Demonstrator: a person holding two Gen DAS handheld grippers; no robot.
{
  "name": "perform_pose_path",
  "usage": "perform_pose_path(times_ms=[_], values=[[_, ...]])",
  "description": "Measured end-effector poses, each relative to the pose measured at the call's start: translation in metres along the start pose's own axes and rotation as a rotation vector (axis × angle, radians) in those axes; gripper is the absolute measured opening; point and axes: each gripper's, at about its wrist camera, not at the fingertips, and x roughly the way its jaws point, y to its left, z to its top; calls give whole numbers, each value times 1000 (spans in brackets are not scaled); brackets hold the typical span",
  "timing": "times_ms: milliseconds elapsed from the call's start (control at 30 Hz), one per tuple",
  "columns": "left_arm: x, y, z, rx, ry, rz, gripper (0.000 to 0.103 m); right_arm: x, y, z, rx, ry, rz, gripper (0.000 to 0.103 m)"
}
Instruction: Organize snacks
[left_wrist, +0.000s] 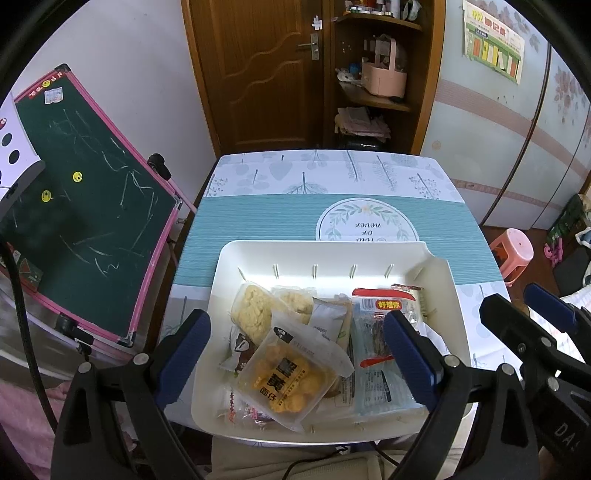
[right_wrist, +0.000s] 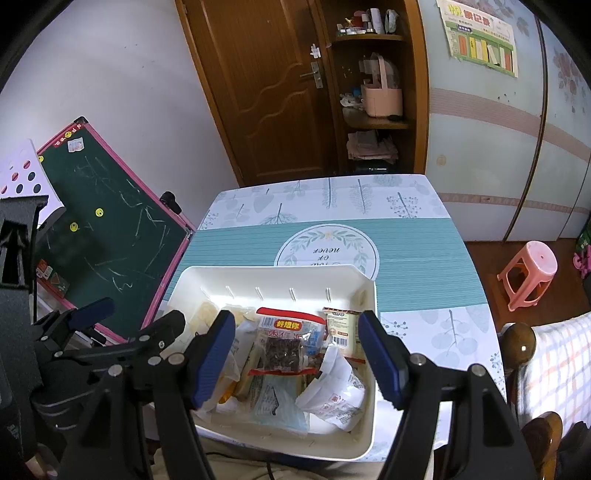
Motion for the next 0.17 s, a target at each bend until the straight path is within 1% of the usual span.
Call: perform_pose_path(times_ms=[167], values=[[0, 0, -1, 1, 1, 1, 94, 1, -2, -1, 6, 4, 4, 70]])
